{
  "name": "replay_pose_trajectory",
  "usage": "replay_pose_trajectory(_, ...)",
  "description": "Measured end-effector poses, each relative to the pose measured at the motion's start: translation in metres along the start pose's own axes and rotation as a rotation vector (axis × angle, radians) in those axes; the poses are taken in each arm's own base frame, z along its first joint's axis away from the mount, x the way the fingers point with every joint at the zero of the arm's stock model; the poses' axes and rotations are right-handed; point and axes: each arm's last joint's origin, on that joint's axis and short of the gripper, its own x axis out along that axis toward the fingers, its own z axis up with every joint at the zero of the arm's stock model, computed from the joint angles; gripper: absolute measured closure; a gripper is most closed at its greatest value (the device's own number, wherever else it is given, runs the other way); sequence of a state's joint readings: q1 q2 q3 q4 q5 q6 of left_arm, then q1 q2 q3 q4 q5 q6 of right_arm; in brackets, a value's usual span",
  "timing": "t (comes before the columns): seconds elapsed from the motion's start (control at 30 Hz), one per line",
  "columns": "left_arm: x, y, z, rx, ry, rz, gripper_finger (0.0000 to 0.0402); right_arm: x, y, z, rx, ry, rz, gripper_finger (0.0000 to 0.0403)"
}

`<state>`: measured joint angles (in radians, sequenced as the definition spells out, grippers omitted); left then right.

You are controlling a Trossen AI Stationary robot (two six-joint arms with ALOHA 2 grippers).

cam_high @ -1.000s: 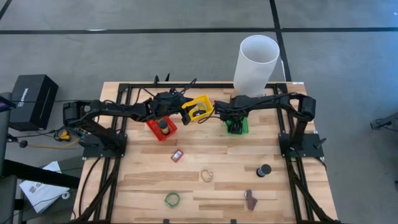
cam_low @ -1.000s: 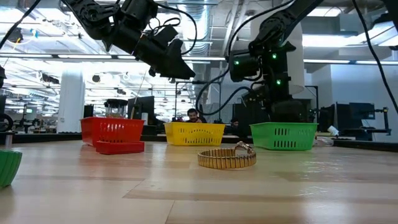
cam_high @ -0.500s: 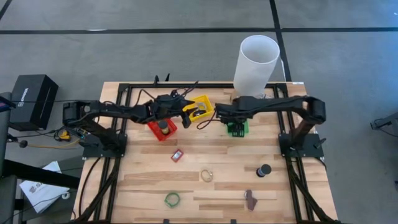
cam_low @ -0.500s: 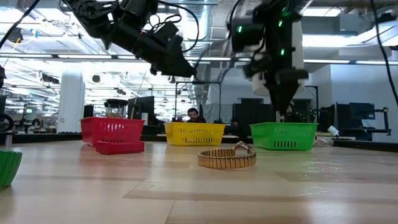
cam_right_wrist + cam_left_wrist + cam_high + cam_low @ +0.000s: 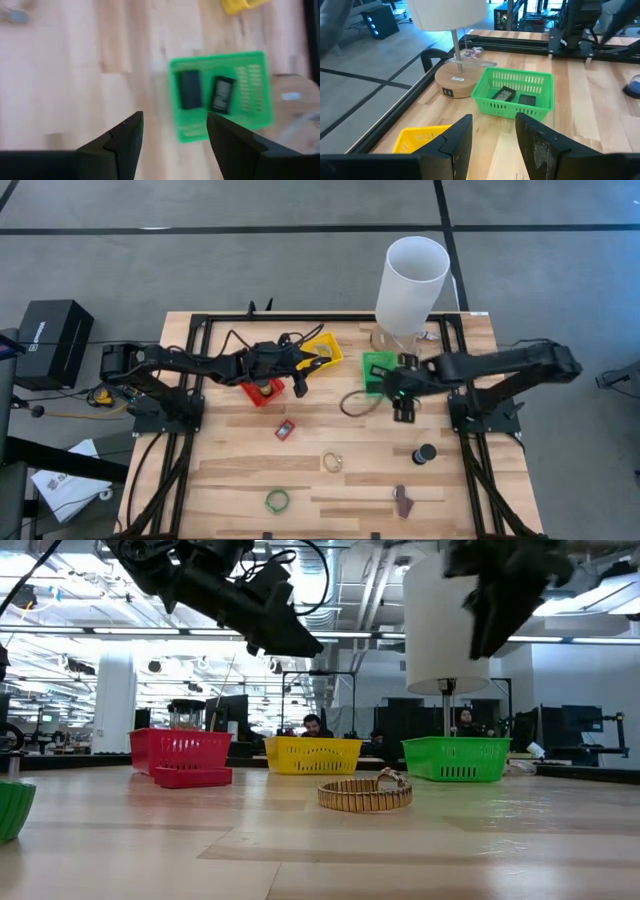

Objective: Pick & Place Office items
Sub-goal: Put the blue hourglass into the red basket

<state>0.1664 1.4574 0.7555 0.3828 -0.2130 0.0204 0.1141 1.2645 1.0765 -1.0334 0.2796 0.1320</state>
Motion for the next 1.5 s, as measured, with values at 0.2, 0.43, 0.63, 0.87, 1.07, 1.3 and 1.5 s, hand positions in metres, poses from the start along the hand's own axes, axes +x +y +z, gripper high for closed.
replay_pose_trajectory(0.2, -0.001, -0.006, 0.000, 0.005, -0.002, -0.019, 0.0257, -0.014, 0.025, -0.034, 0.016, -0.169, 0.103, 0.0194)
replay_pose_trajectory(0.43, -0.002, -0.007, 0.000, 0.005, -0.004, -0.023, 0.0257, -0.021, 0.045, -0.068, 0.057, -0.223, 0.252, 0.0194)
replay_pose_trajectory(0.63, -0.002, -0.007, 0.001, 0.004, -0.009, -0.019, 0.0257, -0.020, 0.063, -0.085, 0.080, -0.179, 0.319, 0.0194)
replay_pose_trajectory(0.87, -0.002, -0.007, 0.002, 0.002, -0.017, -0.019, 0.0257, -0.023, 0.075, -0.097, 0.095, -0.144, 0.359, 0.0194)
replay_pose_trajectory(1.07, -0.002, -0.007, 0.002, 0.000, -0.025, -0.019, 0.0257, -0.023, 0.076, -0.098, 0.095, -0.142, 0.364, 0.0194)
replay_pose_trajectory(1.3, -0.002, -0.007, 0.003, -0.002, -0.032, -0.019, 0.0257, -0.016, 0.074, -0.093, 0.122, -0.113, 0.332, 0.0194)
replay_pose_trajectory(1.5, -0.002, -0.007, 0.004, -0.003, -0.039, -0.022, 0.0257, 0.000, 0.084, -0.089, 0.082, -0.029, 0.291, 0.0185)
